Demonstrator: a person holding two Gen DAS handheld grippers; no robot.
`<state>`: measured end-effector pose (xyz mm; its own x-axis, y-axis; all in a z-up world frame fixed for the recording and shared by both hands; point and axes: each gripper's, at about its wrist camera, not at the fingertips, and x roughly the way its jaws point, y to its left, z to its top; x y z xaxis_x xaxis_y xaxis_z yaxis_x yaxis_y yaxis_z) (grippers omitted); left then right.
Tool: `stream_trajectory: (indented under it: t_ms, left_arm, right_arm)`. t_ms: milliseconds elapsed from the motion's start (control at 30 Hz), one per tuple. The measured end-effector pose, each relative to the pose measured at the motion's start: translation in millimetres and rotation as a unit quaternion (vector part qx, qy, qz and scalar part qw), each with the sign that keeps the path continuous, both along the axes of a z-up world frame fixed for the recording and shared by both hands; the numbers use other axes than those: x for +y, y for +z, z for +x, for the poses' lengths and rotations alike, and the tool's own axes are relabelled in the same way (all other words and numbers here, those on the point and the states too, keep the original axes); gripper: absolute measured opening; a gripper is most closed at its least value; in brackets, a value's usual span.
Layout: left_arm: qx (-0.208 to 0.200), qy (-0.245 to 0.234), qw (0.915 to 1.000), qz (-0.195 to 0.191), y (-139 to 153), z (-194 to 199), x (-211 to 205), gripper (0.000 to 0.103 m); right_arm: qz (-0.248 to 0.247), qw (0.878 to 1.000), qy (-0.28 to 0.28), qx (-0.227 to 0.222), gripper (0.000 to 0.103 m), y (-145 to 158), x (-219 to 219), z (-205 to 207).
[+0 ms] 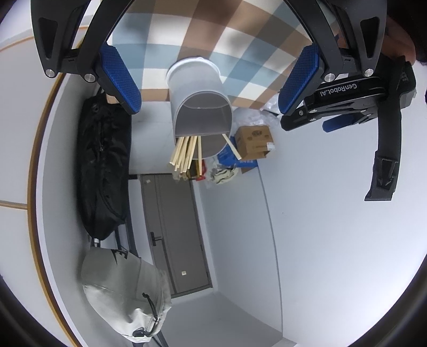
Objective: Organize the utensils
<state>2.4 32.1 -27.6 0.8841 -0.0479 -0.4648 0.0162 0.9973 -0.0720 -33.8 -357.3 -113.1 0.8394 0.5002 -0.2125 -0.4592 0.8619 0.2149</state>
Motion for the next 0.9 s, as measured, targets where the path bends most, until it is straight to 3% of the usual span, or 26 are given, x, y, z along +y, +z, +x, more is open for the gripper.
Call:
stream_trajectory:
  t_ms: [900]
  left_arm:
    - [0.002,-0.011,0.9998,0.018,-0.4,-2.3,-9.6,0.101]
  right_arm:
    - [-0.004,1.000,0.002,0.000,0.103,0.0,3.2,-1.8]
